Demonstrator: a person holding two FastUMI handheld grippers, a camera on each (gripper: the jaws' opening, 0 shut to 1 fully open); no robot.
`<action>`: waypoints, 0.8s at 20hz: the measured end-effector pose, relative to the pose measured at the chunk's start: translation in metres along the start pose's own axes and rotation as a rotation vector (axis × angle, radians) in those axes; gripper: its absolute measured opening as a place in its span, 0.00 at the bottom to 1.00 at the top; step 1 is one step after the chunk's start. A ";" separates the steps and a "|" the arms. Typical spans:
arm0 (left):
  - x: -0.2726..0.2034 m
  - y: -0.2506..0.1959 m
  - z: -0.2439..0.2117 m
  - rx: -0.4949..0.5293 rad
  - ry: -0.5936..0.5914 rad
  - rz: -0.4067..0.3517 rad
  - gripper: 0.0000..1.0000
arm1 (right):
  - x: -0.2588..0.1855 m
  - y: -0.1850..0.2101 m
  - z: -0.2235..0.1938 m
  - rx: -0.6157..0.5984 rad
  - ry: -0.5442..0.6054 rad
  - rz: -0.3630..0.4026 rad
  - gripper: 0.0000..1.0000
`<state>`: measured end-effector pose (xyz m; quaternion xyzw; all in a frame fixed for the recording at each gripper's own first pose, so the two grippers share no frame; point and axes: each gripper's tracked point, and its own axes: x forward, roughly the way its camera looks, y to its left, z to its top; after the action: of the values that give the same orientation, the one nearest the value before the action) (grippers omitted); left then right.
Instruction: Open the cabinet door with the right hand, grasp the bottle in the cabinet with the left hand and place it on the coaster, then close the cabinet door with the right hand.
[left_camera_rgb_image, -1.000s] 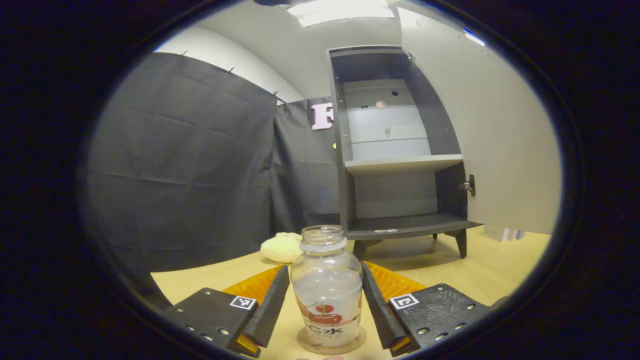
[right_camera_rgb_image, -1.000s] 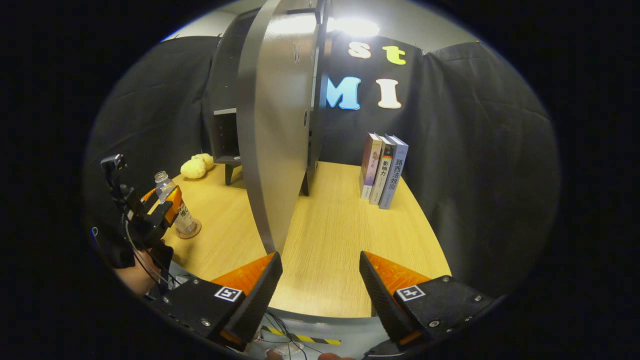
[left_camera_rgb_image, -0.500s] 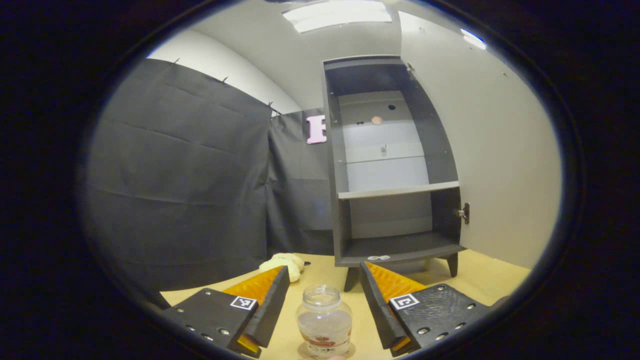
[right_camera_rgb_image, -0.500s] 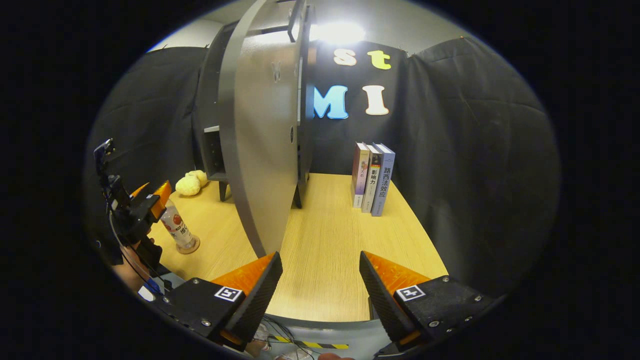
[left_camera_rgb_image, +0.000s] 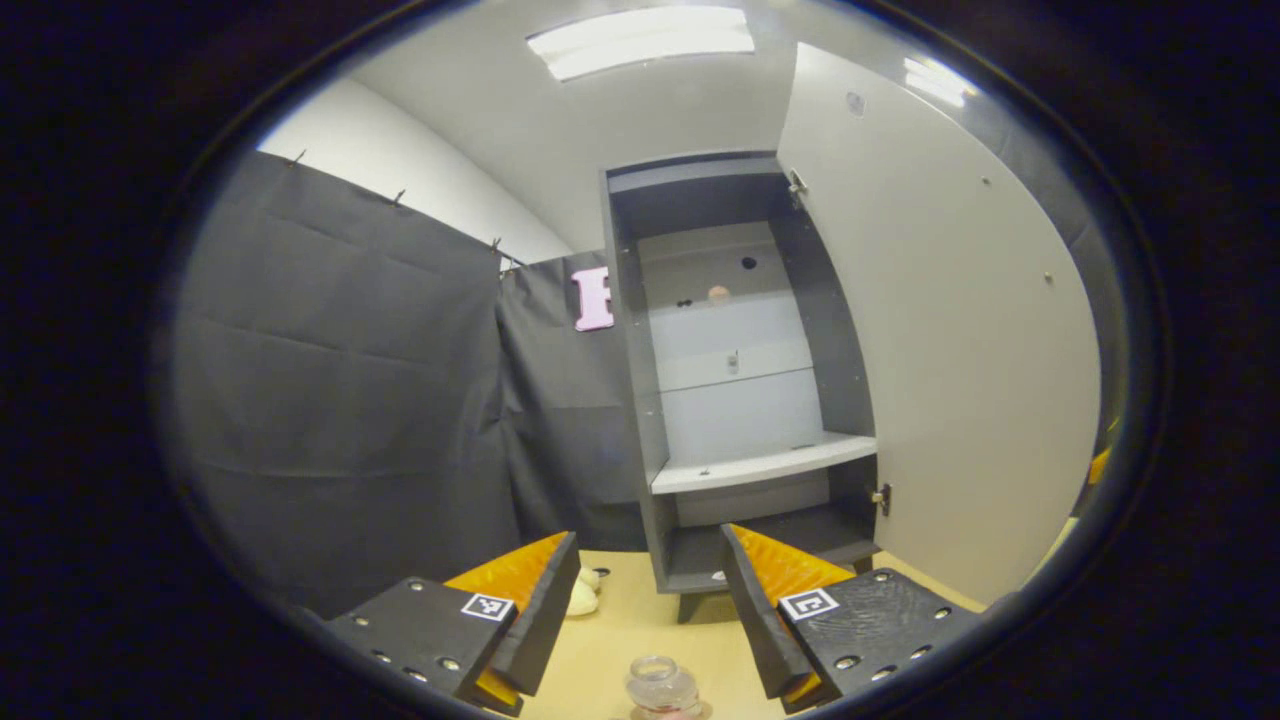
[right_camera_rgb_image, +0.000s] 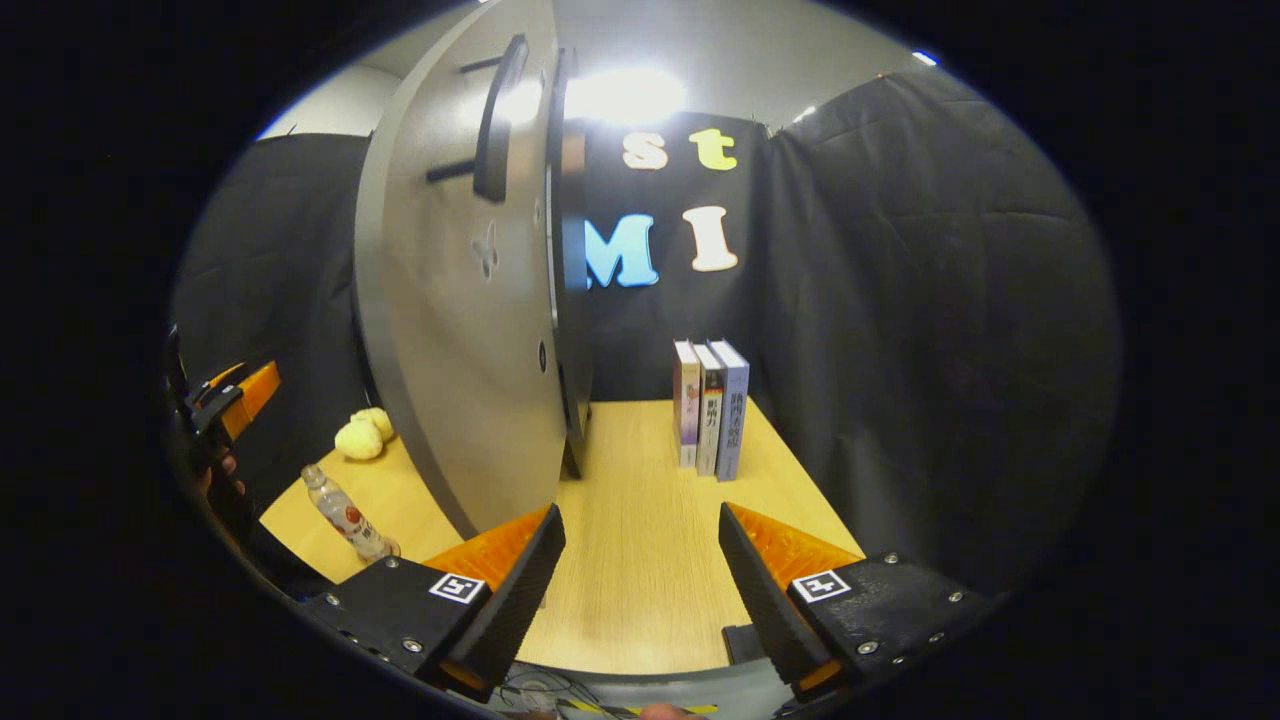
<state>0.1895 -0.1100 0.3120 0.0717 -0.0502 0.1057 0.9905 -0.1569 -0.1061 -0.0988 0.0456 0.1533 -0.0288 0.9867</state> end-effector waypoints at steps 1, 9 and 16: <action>0.001 -0.001 0.012 -0.016 0.032 -0.001 0.81 | 0.002 -0.006 0.020 0.010 -0.030 -0.021 0.95; -0.017 -0.038 0.079 -0.029 0.089 -0.083 0.81 | 0.011 -0.009 0.117 0.147 -0.133 -0.010 0.95; -0.002 -0.044 0.073 -0.063 0.120 -0.107 0.81 | 0.005 0.006 0.139 0.023 -0.207 -0.029 0.89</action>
<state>0.1909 -0.1641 0.3777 0.0366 0.0099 0.0553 0.9977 -0.1098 -0.1143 0.0322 0.0514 0.0507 -0.0492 0.9962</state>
